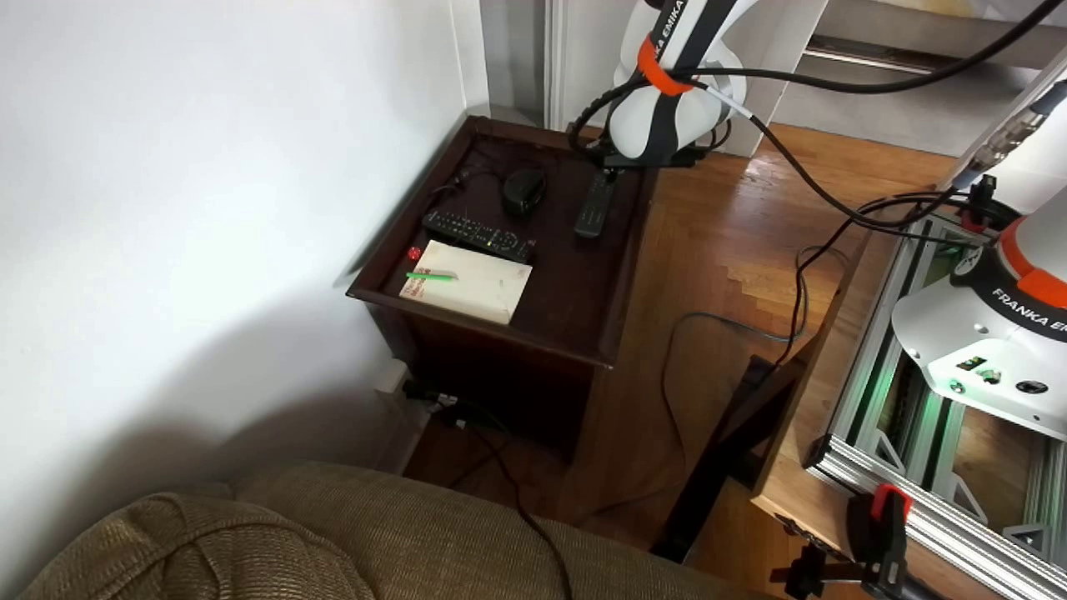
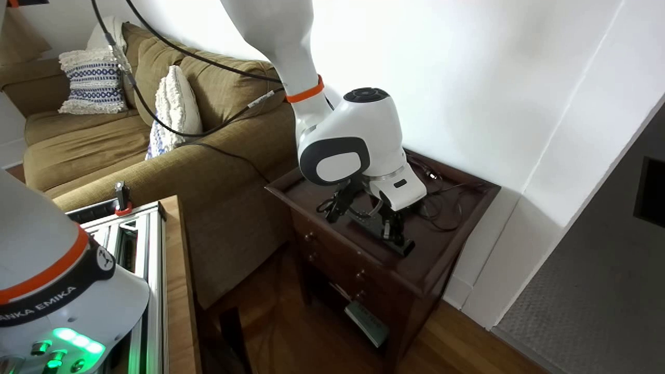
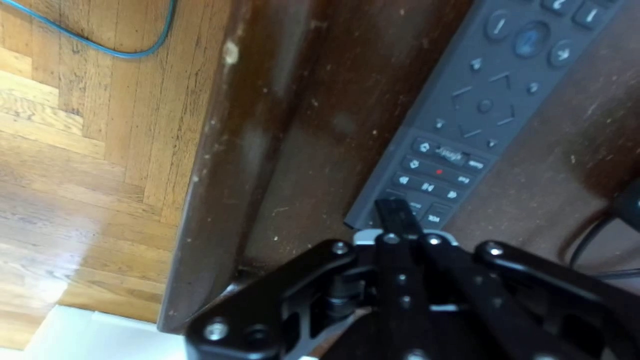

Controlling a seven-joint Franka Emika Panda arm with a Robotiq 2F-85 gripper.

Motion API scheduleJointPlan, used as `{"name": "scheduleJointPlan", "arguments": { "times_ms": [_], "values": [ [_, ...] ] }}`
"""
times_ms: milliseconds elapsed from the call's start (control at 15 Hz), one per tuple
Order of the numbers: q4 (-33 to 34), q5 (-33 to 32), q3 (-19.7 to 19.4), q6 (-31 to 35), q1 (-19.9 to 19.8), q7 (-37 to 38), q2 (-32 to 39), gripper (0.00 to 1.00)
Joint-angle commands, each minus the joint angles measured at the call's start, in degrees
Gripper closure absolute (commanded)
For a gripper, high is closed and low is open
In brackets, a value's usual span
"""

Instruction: Press the top left button on the black remote

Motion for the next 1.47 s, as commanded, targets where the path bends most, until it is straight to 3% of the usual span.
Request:
{"name": "scheduleJointPlan", "arguments": {
  "times_ms": [0,1133,1400],
  "values": [
    [0.8,1.2,0.0,-1.2,0.4,0.6,1.2,1.0],
    [-0.5,0.8,-0.8,1.9,1.6,-0.1,4.0,1.0],
    [-0.6,0.6,-5.8,-0.8,6.4,1.1,1.2,1.0]
  ]
}}
